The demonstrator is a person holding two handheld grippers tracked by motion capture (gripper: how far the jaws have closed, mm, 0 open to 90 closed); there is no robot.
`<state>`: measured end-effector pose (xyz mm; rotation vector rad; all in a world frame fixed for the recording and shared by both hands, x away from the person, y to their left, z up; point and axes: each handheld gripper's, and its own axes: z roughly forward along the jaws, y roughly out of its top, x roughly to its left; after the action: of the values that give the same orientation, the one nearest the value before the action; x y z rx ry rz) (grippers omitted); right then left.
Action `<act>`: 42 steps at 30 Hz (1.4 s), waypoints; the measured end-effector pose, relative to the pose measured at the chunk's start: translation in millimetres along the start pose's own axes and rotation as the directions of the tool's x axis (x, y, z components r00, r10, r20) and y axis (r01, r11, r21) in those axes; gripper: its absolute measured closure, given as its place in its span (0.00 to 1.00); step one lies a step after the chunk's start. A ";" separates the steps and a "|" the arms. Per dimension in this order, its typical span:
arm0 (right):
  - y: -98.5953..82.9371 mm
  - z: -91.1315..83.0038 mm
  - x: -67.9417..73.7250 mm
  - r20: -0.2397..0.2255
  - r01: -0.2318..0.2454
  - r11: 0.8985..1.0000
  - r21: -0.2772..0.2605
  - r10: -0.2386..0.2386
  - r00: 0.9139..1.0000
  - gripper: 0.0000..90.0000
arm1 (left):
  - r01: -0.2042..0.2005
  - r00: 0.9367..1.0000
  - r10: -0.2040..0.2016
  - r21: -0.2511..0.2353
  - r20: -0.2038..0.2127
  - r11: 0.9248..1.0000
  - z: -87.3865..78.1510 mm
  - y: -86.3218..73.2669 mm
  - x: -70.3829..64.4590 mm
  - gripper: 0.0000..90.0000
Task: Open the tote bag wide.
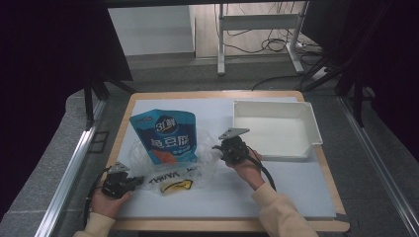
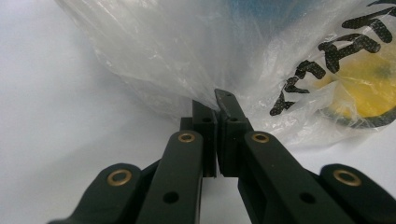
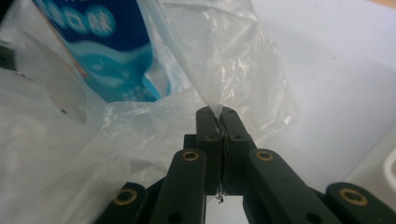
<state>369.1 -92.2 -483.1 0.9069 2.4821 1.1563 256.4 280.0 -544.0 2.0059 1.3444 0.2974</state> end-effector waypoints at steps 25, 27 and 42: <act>-30.6 32.7 -1.1 0.036 -0.017 0.995 0.103 0.014 0.999 0.98 | -0.003 1.000 0.002 -0.045 -0.014 0.999 -5.3 -0.8 -2.0 0.86; -30.8 33.0 -0.9 0.035 -0.016 0.995 0.103 0.012 0.999 0.98 | -0.006 0.999 0.003 -0.077 -0.034 0.997 -10.0 -0.8 -4.6 0.74; -30.6 33.1 0.8 0.031 -0.003 0.995 0.098 0.000 1.000 0.98 | -0.010 0.990 -0.025 -0.243 -0.140 0.970 -53.2 41.7 5.0 0.41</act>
<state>370.8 -86.8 -527.8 0.9451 2.5331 1.0204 260.1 297.3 -478.6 1.8023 1.3307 0.5827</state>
